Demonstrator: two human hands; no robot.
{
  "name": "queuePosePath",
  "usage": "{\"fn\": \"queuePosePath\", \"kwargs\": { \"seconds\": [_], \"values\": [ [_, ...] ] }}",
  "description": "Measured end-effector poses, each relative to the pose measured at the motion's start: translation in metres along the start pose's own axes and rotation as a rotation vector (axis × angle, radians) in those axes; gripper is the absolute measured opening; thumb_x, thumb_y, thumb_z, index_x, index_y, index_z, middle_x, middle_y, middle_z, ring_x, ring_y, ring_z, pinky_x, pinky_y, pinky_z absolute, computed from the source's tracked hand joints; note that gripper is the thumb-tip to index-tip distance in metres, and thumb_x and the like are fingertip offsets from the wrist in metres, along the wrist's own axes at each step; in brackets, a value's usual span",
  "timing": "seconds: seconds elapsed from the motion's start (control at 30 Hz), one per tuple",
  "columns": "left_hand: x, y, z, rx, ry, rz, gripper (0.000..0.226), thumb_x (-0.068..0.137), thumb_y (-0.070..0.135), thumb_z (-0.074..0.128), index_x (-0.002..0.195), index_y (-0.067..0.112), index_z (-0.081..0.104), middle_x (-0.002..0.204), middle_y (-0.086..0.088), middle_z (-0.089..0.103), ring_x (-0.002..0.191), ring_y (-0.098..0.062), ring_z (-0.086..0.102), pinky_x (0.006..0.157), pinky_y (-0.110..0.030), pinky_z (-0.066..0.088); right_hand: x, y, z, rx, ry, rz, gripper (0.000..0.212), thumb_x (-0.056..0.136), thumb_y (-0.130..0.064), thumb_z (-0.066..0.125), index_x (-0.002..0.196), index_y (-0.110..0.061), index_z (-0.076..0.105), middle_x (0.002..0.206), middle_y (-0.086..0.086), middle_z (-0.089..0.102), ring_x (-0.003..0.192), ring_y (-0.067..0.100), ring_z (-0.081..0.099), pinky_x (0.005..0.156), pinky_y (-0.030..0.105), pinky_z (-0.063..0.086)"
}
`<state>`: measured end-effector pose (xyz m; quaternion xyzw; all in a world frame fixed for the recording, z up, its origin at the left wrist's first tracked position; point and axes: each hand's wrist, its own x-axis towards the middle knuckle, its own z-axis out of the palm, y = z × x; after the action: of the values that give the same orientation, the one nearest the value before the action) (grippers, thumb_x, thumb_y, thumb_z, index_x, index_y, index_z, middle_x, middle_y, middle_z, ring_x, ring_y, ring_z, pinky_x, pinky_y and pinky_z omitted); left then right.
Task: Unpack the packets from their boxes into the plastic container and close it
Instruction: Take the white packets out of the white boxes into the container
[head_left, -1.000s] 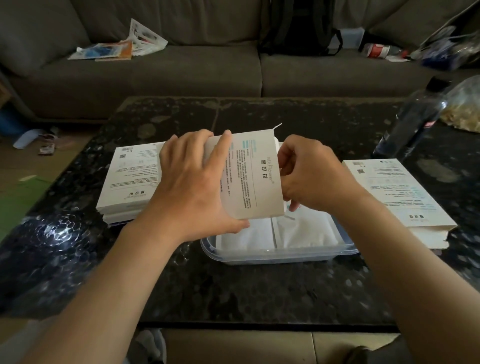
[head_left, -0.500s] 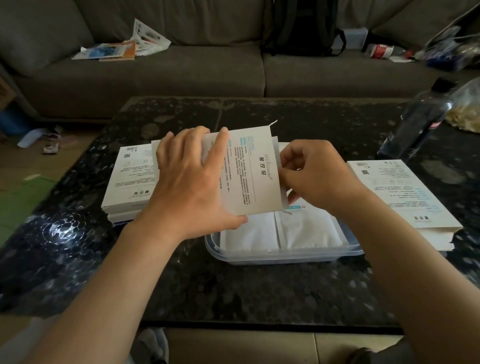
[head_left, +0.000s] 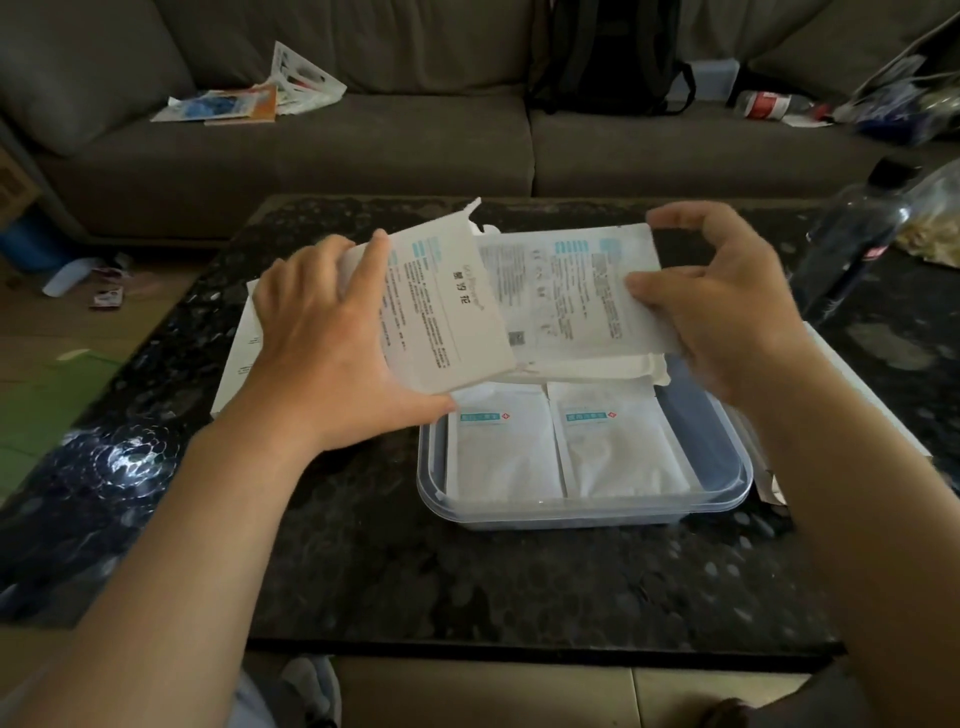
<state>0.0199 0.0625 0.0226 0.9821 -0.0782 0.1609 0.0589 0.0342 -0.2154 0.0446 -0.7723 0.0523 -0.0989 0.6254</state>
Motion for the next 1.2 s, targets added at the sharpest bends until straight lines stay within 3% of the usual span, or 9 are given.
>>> {"fn": "queuePosePath", "kwargs": {
  "seconds": [0.07,0.13,0.27,0.33,0.43,0.7,0.8,1.03,1.2],
  "values": [
    [0.001,-0.006,-0.001,0.0,0.009,-0.032,0.143,0.037,0.095,0.051,0.153,0.021,0.012,0.149,-0.012,0.025,0.14,-0.034,0.022,0.116,-0.053,0.015,0.004,-0.002,-0.008,0.054,-0.001,0.024,0.011,0.095,-0.008,0.067,0.099,-0.017,0.072,0.102,-0.005,0.073,0.095,0.019,0.074,0.072,0.033,0.063],
    [0.002,-0.012,-0.002,0.008,0.021,-0.059,0.144,0.037,0.096,0.05,0.153,0.021,0.011,0.148,-0.012,0.026,0.14,-0.034,0.023,0.116,-0.053,0.016,0.005,-0.004,-0.016,0.181,-0.043,0.054,0.02,0.098,-0.007,0.058,0.086,-0.011,0.073,0.103,0.004,0.076,0.1,0.024,0.074,0.075,0.033,0.063],
    [0.003,-0.018,-0.006,-0.013,0.028,-0.104,0.145,0.038,0.093,0.058,0.154,0.021,0.01,0.148,-0.011,0.025,0.14,-0.033,0.021,0.117,-0.053,0.013,0.001,-0.012,-0.034,0.468,-0.243,-0.022,0.03,0.103,-0.008,0.04,0.093,-0.008,0.068,0.097,0.013,0.076,0.106,0.034,0.072,0.069,0.026,0.063],
    [0.002,-0.018,-0.008,-0.017,0.02,-0.109,0.145,0.041,0.089,0.068,0.154,0.021,0.009,0.15,-0.011,0.023,0.142,-0.032,0.019,0.118,-0.052,0.012,0.001,-0.011,-0.039,0.415,-0.235,-0.087,0.015,0.094,-0.017,0.054,0.096,-0.008,0.066,0.093,0.009,0.077,0.106,0.033,0.072,0.075,0.032,0.064],
    [0.002,-0.016,-0.006,-0.01,0.007,-0.102,0.144,0.041,0.088,0.067,0.154,0.021,0.008,0.15,-0.011,0.023,0.142,-0.032,0.018,0.118,-0.052,0.012,0.001,-0.007,-0.038,0.264,-0.221,-0.166,0.023,0.079,-0.02,0.062,0.096,-0.006,0.067,0.088,0.005,0.078,0.098,0.03,0.075,0.079,0.043,0.062],
    [0.001,-0.013,-0.007,-0.067,0.001,-0.11,0.147,0.036,0.092,0.06,0.154,0.021,0.009,0.15,-0.008,0.023,0.141,-0.03,0.017,0.118,-0.052,0.014,0.002,0.001,-0.019,-0.169,-0.126,-0.261,0.031,0.071,-0.044,0.066,0.092,-0.022,0.071,0.095,0.001,0.071,0.09,0.019,0.071,0.077,0.029,0.061],
    [0.0,-0.011,-0.009,-0.127,-0.014,-0.131,0.147,0.038,0.087,0.071,0.155,0.024,0.009,0.151,-0.005,0.021,0.142,-0.028,0.014,0.119,-0.053,0.013,0.0,0.001,-0.018,-0.146,-0.176,-0.2,0.029,0.074,-0.039,0.067,0.091,-0.016,0.07,0.093,-0.008,0.071,0.085,0.007,0.071,0.064,0.017,0.057],
    [-0.001,-0.013,-0.011,-0.136,0.019,-0.155,0.146,0.033,0.093,0.05,0.155,0.022,0.01,0.151,-0.008,0.023,0.142,-0.031,0.017,0.119,-0.054,0.014,0.002,0.013,-0.007,-0.15,-0.149,-0.063,0.006,0.089,-0.02,0.07,0.094,-0.017,0.071,0.096,-0.005,0.073,0.081,0.009,0.074,0.06,0.019,0.059],
    [-0.001,-0.013,-0.013,-0.142,0.009,-0.164,0.144,0.042,0.081,0.075,0.156,0.022,0.009,0.152,-0.008,0.021,0.143,-0.03,0.015,0.12,-0.054,0.013,0.005,0.028,0.007,-0.084,-0.225,0.108,0.008,0.088,-0.02,0.074,0.094,-0.015,0.072,0.098,0.006,0.075,0.087,0.021,0.076,0.077,0.044,0.064]
  ]
}}
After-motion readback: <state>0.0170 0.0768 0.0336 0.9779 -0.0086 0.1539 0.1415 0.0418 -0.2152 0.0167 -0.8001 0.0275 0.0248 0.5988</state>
